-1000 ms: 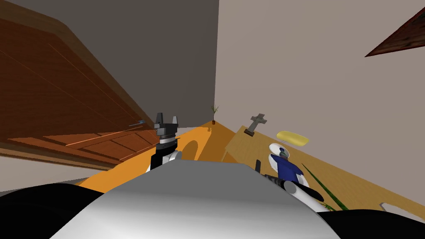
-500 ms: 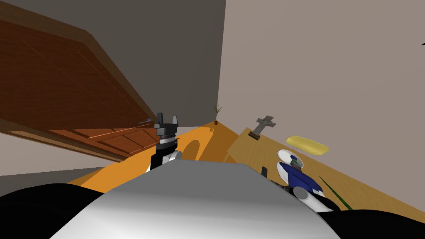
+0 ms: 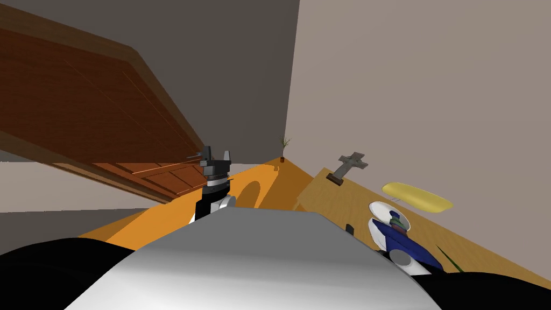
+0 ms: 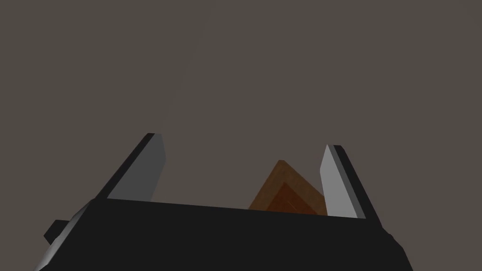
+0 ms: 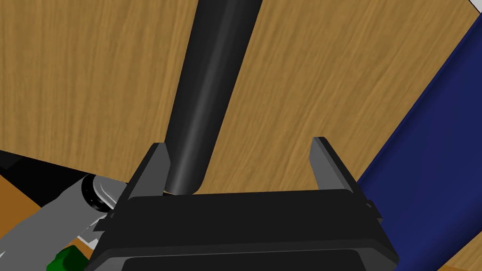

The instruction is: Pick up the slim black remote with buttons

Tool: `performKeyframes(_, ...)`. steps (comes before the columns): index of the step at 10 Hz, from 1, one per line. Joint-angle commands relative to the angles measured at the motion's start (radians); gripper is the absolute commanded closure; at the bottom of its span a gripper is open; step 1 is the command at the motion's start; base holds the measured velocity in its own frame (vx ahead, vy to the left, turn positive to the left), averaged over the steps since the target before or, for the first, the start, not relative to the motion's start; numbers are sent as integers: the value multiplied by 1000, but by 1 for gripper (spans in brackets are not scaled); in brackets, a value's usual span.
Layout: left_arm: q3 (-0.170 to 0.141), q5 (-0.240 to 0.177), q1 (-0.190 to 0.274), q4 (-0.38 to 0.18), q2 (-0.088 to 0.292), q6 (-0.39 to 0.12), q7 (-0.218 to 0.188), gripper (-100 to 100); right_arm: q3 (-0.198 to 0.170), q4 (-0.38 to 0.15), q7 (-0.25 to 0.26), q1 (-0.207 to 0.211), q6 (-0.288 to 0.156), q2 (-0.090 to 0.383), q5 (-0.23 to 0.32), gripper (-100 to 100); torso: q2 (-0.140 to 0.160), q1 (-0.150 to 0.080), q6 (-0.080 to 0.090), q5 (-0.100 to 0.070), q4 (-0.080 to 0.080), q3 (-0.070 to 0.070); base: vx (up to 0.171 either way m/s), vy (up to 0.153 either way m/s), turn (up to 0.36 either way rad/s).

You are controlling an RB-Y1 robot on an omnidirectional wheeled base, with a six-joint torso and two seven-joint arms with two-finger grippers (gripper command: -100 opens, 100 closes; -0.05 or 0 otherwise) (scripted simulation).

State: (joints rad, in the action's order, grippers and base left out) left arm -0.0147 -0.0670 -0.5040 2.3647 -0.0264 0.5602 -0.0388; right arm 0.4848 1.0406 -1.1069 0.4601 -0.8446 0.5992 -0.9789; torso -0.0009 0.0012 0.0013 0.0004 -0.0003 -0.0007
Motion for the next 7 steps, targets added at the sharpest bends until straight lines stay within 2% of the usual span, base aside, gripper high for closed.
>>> performKeyframes(1, 0, 0, 0, 0, 0, 0, 0, 0, 12, -50, -42, -6, -28, 17, -30, -100, 0, 0, 0, 0, 0, 0, 33, -4, 158)
performKeyframes(3, 0, 0, 0, 0, 0, 0, 0, 0, 12, -66, -42, -6, -28, 17, -30, -100, 0, 0, 0, 0, 0, 0, 25, -6, 36)
performKeyframes(4, 0, 0, 0, 0, 0, 0, 0, 0, 21, -102, -79, -9, -51, 31, -53, -100, 1, 0, 0, 0, 0, 0, 22, 0, 115)
performKeyframes(5, 0, 0, 0, 0, 0, 0, 0, 0, 21, -111, -79, -9, -51, 31, -53, -100, 0, 0, 0, 0, 0, 0, 26, -4, 111)
performKeyframes(7, 0, 0, 0, 0, 0, 0, 0, 0, 35, -183, -145, -14, -92, 52, -93, -100, -1, 0, 0, 0, 0, 0, 46, -4, 182)
